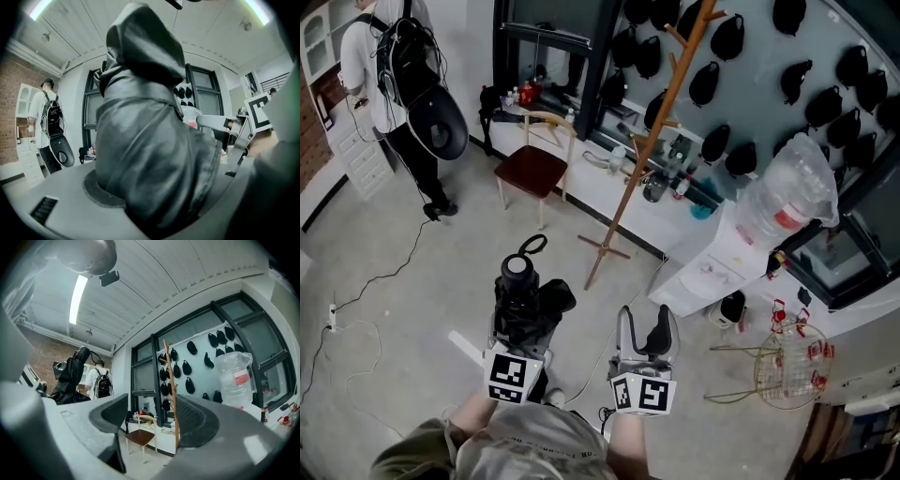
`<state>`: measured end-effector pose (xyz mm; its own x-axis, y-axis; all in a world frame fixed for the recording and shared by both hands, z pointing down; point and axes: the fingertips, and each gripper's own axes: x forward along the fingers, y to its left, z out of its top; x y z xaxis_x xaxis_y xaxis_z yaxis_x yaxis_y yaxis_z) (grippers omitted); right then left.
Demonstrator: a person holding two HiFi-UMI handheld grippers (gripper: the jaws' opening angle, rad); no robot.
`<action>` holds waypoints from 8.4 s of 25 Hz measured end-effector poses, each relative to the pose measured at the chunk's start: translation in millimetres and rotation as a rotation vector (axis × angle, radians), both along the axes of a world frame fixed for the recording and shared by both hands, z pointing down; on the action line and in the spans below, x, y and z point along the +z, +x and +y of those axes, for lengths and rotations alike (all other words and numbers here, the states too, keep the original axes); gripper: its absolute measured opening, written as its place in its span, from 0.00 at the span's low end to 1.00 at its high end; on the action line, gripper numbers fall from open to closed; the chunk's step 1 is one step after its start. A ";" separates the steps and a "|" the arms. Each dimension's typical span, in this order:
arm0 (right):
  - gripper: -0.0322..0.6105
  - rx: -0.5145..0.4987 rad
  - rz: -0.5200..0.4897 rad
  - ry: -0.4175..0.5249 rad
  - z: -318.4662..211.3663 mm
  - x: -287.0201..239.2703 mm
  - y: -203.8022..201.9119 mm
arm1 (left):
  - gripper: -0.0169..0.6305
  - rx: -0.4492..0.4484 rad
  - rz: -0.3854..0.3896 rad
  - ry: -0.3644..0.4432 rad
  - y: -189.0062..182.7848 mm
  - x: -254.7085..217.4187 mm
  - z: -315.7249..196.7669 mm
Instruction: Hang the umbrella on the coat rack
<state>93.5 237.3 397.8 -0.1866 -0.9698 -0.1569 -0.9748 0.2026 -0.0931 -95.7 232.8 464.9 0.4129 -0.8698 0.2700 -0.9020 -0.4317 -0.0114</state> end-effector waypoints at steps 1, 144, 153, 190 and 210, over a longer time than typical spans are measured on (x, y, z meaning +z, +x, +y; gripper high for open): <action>0.53 0.003 -0.002 -0.001 -8.8 -0.9 0.1 | 0.47 0.005 0.002 -0.003 0.1 0.0 -9.2; 0.31 -0.872 -0.054 -0.234 -470.3 83.8 -53.0 | 0.73 0.504 -0.097 -0.171 127.6 148.6 -451.3; 0.31 -0.804 0.004 -0.272 -497.4 96.4 -49.4 | 0.72 0.546 -0.135 -0.192 139.2 159.7 -455.2; 0.31 -0.516 -0.017 -0.433 -559.3 171.4 -6.8 | 0.72 0.530 -0.146 -0.232 118.1 174.4 -497.1; 0.32 -0.268 -0.038 -0.478 -570.2 245.5 31.3 | 0.72 0.469 -0.043 -0.152 107.9 130.6 -511.9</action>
<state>124.9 -332.9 643.3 -0.4400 -0.8538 0.2783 -0.8888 0.3700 -0.2704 12.1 -279.1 595.5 0.7366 -0.5422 0.4043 -0.6098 -0.7910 0.0503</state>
